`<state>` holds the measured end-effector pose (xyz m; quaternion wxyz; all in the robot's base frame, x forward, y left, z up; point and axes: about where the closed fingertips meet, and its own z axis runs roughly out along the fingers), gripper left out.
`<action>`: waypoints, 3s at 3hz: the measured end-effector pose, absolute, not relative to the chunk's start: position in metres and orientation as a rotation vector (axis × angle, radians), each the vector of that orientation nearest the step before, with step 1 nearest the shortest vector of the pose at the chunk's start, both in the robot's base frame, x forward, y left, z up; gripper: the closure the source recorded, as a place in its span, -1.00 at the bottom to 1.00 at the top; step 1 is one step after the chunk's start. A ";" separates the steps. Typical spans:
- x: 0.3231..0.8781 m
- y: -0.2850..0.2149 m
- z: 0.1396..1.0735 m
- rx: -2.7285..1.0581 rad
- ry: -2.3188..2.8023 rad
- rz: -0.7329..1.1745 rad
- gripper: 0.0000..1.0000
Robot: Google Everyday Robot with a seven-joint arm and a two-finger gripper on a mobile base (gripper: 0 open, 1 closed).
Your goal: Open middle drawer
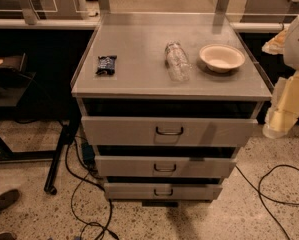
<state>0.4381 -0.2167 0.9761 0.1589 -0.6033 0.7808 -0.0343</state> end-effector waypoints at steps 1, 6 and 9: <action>0.437 -0.217 0.974 -1.727 2.231 -0.099 -1.00; 0.370 -0.210 0.835 -1.826 2.245 -0.066 -1.00; 0.344 -0.191 0.711 -1.952 2.278 0.051 -1.00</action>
Offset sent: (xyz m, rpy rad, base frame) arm -0.0535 0.0041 -0.0905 -0.0488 0.0110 0.0532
